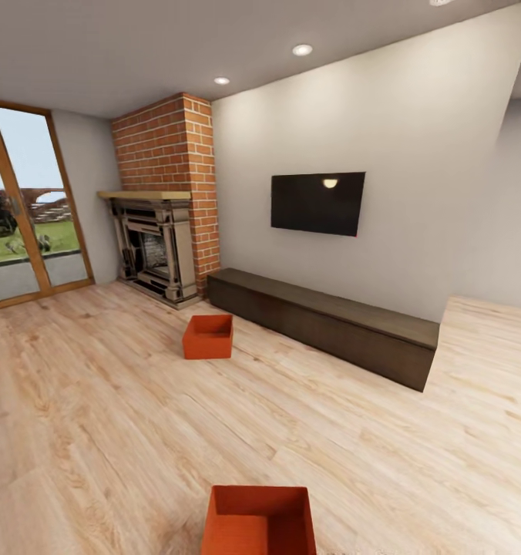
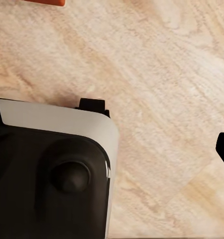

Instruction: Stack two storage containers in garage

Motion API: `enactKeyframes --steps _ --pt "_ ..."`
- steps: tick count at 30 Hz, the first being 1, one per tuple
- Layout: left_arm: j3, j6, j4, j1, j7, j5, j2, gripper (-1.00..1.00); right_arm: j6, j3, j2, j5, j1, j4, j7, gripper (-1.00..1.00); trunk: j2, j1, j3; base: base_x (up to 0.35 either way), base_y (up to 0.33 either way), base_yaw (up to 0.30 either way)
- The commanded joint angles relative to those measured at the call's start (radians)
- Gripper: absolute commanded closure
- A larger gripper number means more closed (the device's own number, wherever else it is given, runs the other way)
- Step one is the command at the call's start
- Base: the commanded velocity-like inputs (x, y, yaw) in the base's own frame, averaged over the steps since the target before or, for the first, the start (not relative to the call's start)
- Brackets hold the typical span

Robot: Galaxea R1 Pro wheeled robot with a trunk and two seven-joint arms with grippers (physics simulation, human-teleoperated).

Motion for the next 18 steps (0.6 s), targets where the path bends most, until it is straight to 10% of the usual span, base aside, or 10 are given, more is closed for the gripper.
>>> enactKeyframes --steps 1,18 --pt "0.005 -0.003 0.0 0.0 0.0 0.001 0.0 -1.0 -0.006 0.008 0.0 -0.009 -0.001 0.003 -0.001 -1.0 -0.001 0.0 -0.001 0.0 0.0 -0.216" --pt "0.005 -0.003 0.0 0.0 0.0 0.001 0.0 -1.0 -0.005 0.008 -0.001 -0.008 -0.001 0.003 -0.001 -1.0 -0.001 0.0 -0.001 0.0 0.0 -0.039"
